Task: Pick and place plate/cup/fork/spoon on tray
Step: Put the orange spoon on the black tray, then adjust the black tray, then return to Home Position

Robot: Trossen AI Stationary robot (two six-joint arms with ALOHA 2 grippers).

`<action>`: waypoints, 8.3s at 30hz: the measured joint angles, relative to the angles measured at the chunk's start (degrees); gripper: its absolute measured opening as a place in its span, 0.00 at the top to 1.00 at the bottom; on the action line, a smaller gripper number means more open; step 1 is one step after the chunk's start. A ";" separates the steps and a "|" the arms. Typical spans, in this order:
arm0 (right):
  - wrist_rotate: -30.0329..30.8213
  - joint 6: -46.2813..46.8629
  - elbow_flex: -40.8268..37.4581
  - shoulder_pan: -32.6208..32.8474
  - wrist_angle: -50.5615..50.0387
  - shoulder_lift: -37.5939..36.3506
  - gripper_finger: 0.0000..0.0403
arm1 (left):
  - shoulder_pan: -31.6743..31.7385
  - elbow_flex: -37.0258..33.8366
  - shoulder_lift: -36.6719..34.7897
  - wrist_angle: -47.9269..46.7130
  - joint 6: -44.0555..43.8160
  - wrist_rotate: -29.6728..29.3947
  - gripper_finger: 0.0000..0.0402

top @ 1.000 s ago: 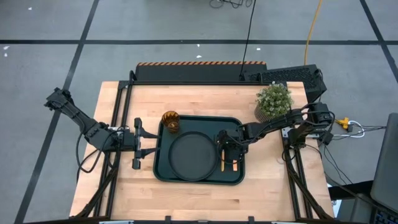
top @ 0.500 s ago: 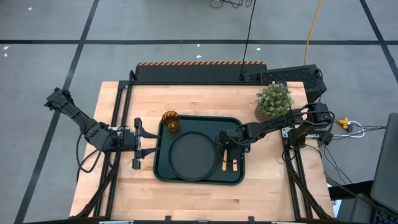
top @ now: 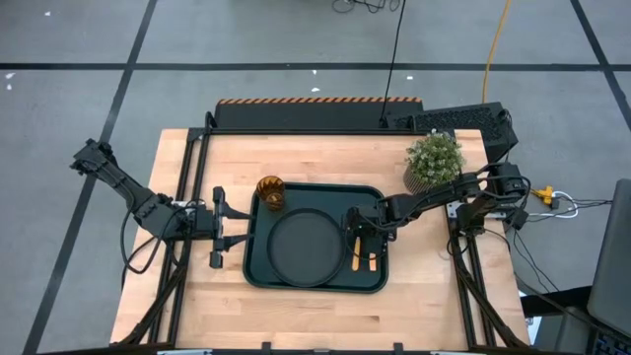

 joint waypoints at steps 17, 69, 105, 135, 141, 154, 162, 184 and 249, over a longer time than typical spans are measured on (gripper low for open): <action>1.65 -3.87 0.00 -0.73 0.31 -0.07 0.79 | -0.01 0.00 0.00 0.02 0.00 0.00 0.52; 4.23 81.46 10.35 6.05 -14.25 -6.63 0.79 | 0.01 0.00 0.00 -0.16 -0.50 0.00 0.52; -1.38 113.73 0.15 31.31 12.87 -2.76 0.79 | 0.01 0.00 0.00 -1.56 -1.62 0.00 0.52; -1.20 107.45 1.84 31.04 11.65 5.05 0.79 | -1.34 0.02 3.41 -3.23 -10.93 0.04 0.52; -1.65 107.25 1.75 31.58 12.44 4.30 0.79 | -2.13 0.02 3.41 -3.17 -9.94 -0.86 0.52; 10.59 100.84 1.72 30.48 -1.69 -25.03 0.79 | -4.91 -7.89 0.69 20.05 10.61 -0.92 0.52; 21.09 94.11 -10.19 28.59 -1.21 -48.20 0.79 | -4.91 -19.54 -11.93 20.07 6.05 -8.69 0.52; 3.98 89.67 -47.94 8.30 29.45 -73.92 0.79 | 5.55 -30.36 -24.09 10.73 1.35 -3.16 0.52; -6.12 89.59 -50.14 -1.50 33.84 -77.70 0.98 | 38.22 -38.38 -32.71 -1.24 -12.01 32.26 1.00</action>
